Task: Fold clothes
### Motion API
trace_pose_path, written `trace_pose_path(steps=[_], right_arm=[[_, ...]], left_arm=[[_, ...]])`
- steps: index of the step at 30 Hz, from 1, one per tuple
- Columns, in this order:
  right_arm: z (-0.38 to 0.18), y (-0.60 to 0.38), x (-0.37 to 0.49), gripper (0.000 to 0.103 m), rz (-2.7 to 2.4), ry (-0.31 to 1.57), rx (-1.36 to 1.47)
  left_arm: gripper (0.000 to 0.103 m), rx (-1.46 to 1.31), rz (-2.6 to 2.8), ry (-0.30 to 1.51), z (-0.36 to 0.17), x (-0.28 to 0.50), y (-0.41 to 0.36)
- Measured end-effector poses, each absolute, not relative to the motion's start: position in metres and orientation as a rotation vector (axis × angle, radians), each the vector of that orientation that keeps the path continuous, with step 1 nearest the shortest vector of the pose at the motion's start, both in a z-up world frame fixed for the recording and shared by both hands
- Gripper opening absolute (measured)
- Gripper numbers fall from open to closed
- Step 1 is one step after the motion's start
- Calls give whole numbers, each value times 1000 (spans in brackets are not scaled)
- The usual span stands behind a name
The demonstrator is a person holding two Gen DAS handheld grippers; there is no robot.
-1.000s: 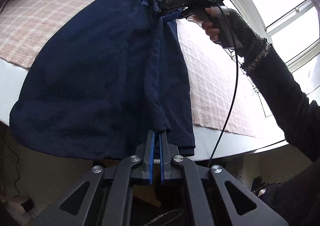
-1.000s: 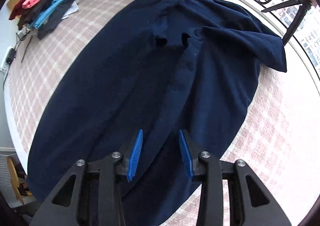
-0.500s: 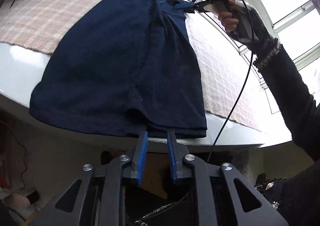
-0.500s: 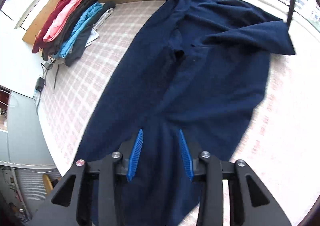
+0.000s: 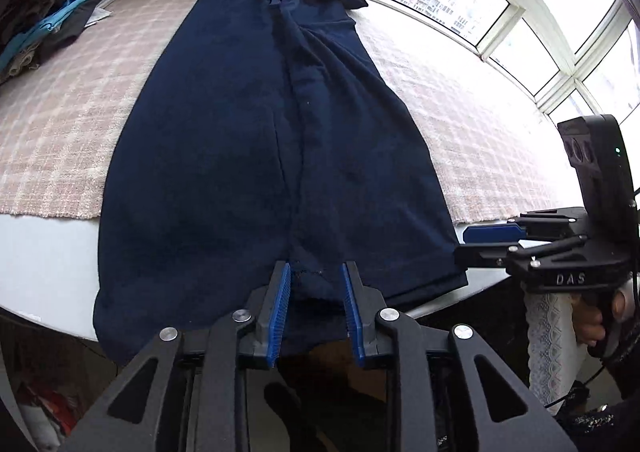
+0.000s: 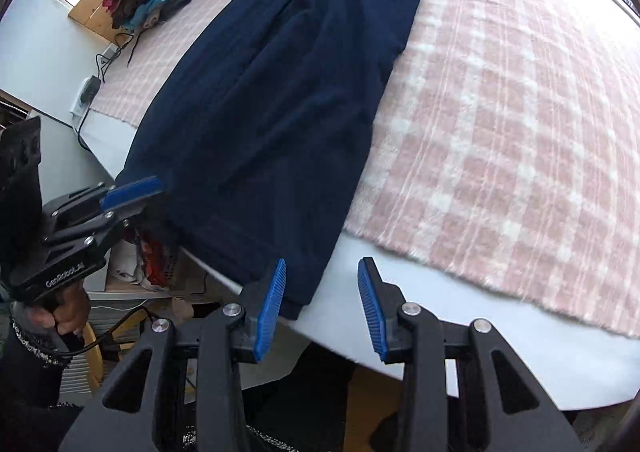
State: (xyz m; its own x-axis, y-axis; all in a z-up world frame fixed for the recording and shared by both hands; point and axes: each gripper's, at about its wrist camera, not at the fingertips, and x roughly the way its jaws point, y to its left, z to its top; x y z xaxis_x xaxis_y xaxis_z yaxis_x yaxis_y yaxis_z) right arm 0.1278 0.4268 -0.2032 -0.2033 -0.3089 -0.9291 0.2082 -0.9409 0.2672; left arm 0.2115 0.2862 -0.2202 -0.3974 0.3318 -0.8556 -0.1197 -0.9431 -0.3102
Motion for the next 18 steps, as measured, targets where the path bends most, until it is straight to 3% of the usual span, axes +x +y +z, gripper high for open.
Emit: trace_pose_path(steps=[2, 3, 4, 9, 14, 18], right_arm=[[-206, 414, 122, 37, -2246, -3, 1716], [-205, 412, 121, 25, -2238, -5, 1702], [-204, 410, 121, 4, -2228, -13, 1687], [-185, 426, 128, 4, -2197, -48, 1664], [-198, 436, 115, 4, -2190, -21, 1739], [-207, 426, 109, 4, -2113, 107, 1833]], left_arm=[[22, -1536, 2412, -274, -223, 212, 289], [15, -1534, 2416, -266, -225, 213, 290], [11, -1532, 2420, -259, -226, 213, 291], [5, -1492, 2348, -461, -217, 225, 277], [6, -1529, 2334, -376, -230, 234, 285], [7, -1562, 2304, -379, -223, 239, 282]])
